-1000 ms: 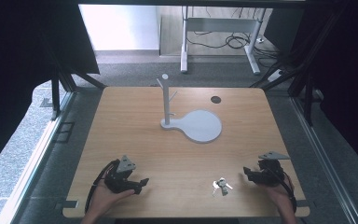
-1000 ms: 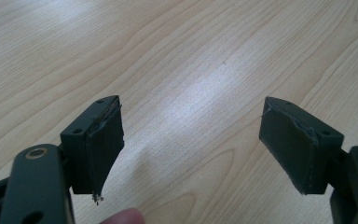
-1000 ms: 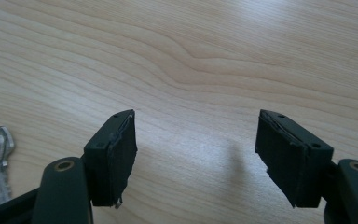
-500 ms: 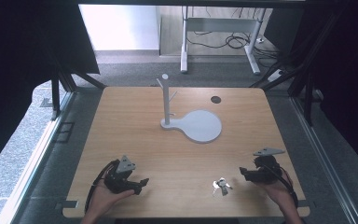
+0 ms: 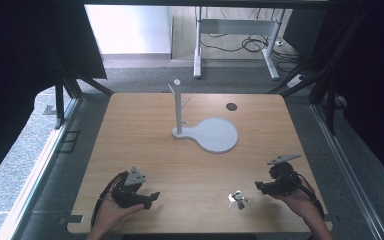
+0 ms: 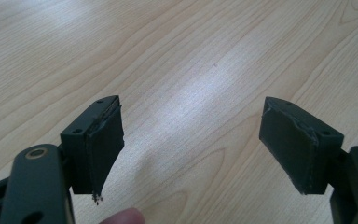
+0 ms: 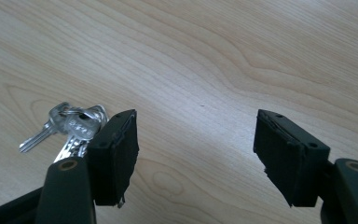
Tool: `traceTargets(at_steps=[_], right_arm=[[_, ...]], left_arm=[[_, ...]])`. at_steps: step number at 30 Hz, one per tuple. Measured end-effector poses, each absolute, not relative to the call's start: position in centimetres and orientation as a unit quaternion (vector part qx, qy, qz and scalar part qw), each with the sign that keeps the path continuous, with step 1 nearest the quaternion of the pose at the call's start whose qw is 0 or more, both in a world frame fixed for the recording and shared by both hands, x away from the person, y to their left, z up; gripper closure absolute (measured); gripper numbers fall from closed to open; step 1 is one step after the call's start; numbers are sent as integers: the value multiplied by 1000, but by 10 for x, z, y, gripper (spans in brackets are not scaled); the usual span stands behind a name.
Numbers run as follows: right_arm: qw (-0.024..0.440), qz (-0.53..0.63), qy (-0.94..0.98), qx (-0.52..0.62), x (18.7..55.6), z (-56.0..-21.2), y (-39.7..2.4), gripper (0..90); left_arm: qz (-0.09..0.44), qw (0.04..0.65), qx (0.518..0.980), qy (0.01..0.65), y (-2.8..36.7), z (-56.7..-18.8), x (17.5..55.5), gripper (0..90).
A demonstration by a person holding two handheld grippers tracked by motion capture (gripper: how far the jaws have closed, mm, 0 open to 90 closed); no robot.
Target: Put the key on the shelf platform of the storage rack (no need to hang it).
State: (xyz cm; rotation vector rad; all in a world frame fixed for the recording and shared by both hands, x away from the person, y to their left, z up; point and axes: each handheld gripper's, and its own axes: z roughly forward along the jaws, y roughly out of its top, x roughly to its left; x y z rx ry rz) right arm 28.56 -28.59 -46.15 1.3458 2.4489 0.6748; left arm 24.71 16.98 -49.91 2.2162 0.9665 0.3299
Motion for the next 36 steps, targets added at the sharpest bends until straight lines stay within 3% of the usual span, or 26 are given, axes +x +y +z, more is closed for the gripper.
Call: traceTargets(at_steps=[36], right_arm=[[85,203,889,401,268,-487,-229,346]], left_arm=[[126,342,853,373,172,-498,246,219]])
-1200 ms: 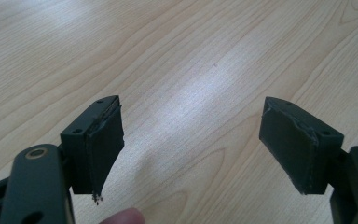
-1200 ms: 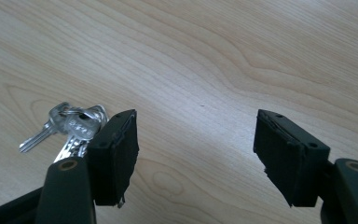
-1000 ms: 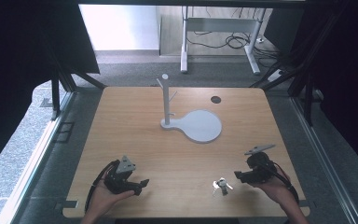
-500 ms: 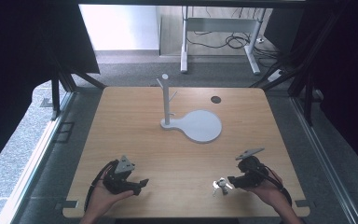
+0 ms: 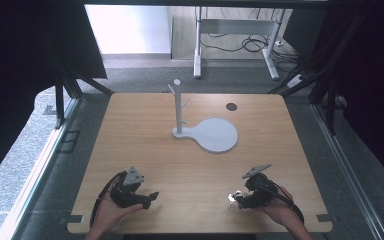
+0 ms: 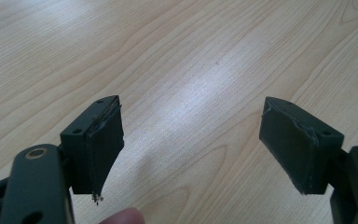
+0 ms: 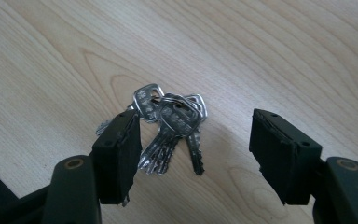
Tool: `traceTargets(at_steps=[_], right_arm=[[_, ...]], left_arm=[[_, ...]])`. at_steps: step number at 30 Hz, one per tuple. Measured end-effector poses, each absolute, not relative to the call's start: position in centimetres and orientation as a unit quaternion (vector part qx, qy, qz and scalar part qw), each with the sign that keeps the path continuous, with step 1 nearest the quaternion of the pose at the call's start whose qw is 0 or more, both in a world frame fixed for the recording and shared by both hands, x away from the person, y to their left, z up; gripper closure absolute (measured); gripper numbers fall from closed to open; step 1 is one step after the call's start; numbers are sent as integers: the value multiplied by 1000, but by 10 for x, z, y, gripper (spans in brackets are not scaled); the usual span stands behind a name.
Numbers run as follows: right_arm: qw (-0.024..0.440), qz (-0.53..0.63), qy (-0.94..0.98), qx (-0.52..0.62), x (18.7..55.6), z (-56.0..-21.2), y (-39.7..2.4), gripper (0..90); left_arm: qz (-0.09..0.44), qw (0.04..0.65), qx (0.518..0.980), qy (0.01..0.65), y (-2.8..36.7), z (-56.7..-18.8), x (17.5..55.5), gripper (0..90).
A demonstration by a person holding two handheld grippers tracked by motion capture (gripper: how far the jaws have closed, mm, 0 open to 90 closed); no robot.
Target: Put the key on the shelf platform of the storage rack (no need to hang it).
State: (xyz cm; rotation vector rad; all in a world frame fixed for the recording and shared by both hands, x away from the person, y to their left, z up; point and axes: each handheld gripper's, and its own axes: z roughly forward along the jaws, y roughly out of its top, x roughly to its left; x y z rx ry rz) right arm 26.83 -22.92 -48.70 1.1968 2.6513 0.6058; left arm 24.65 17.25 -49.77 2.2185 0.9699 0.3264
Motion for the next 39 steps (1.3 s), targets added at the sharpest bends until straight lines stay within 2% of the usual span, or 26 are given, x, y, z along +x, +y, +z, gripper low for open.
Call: traceTargets(at_steps=[19,34,39], right_arm=[[86,178,899,391,271,-502,-217,378],[78,173,900,393,276,-507,-215,452],[75,169,900,394,279,-505,-217,517]], left_arm=[[127,343,852,374,174,-497,247,219],[127,343,852,374,174,-497,247,218],[127,343,852,374,174,-497,247,218]])
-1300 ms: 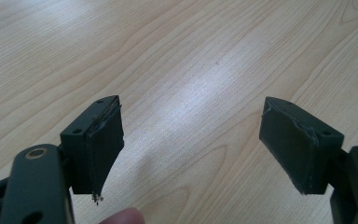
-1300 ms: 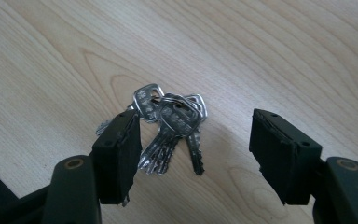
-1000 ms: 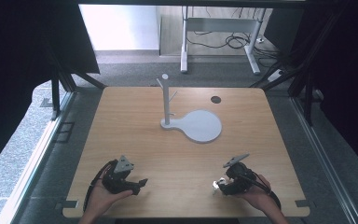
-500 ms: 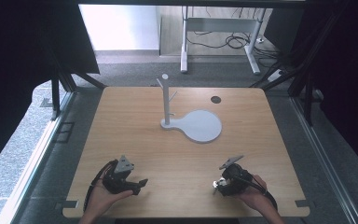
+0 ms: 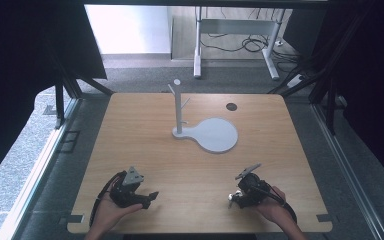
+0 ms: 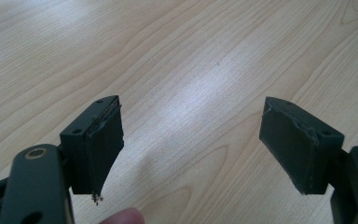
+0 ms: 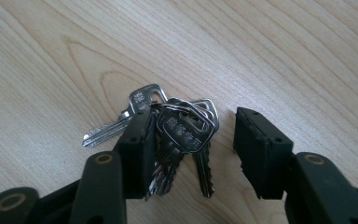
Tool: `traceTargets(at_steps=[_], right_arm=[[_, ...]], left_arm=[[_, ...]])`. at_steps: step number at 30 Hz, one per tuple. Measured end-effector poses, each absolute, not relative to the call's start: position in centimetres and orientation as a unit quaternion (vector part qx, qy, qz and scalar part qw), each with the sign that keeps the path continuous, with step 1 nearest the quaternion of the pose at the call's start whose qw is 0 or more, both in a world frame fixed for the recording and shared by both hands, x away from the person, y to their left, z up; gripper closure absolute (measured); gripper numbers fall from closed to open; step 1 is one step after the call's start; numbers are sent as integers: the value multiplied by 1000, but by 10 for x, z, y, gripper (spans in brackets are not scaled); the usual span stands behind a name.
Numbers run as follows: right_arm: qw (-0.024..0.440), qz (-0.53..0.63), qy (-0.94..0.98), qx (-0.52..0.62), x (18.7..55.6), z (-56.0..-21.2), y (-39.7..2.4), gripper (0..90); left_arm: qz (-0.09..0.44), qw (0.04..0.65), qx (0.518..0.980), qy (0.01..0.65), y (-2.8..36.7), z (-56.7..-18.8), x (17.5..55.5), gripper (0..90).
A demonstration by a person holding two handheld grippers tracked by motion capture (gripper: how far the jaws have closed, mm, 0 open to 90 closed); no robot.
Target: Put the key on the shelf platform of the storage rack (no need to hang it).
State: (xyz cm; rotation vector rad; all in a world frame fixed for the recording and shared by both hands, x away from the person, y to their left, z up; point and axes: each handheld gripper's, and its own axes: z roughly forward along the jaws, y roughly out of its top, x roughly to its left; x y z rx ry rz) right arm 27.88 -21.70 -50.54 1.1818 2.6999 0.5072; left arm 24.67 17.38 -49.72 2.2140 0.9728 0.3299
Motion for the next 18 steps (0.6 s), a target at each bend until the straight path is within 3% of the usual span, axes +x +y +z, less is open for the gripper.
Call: traceTargets(at_steps=[8,18], right_arm=[[70,164,903,391,282,-504,-215,642],[66,160,904,392,283,-503,-215,656]], left_arm=[[127,343,852,374,173,-497,246,218],[128,344,852,374,174,-497,246,218]])
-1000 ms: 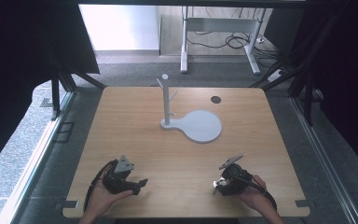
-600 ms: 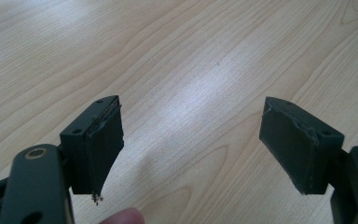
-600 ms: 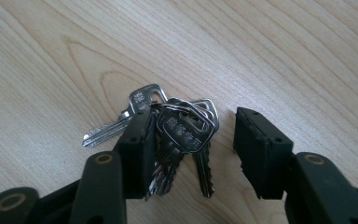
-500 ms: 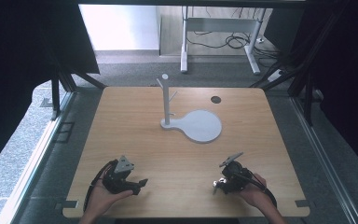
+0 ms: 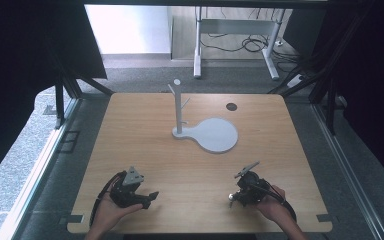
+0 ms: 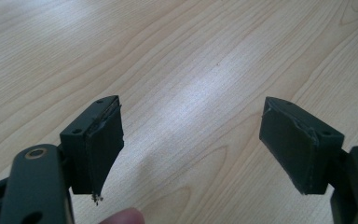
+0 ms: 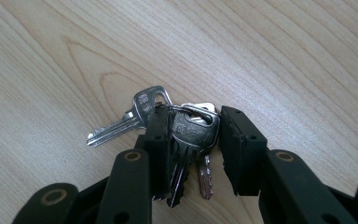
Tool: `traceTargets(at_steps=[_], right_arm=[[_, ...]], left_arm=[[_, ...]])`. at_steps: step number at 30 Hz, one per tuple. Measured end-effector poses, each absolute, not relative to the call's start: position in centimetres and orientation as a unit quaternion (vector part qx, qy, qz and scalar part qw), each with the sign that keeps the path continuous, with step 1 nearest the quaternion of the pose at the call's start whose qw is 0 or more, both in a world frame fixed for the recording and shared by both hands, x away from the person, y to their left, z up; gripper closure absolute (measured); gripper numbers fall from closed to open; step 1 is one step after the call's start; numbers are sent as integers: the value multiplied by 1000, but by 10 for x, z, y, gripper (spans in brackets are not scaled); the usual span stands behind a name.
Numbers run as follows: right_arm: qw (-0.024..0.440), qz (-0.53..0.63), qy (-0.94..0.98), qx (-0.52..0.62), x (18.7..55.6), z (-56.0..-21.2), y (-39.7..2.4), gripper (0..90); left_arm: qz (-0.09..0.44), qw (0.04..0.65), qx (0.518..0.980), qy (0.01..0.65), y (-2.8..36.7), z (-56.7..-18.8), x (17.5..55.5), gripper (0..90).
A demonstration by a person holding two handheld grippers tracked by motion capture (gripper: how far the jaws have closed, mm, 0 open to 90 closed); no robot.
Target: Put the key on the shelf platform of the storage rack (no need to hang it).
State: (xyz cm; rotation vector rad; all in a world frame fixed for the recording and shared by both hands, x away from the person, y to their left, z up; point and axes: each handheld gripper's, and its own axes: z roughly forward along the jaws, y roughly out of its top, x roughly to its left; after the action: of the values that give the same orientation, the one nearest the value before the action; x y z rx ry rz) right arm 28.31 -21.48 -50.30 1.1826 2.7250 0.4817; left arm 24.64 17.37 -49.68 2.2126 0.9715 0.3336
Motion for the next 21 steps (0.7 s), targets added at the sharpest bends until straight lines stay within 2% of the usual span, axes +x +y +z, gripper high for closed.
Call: traceTargets(at_steps=[21], right_arm=[[76,171,906,380,284,-477,-226,665]], left_arm=[[128,344,852,374,174,-497,247,218]])
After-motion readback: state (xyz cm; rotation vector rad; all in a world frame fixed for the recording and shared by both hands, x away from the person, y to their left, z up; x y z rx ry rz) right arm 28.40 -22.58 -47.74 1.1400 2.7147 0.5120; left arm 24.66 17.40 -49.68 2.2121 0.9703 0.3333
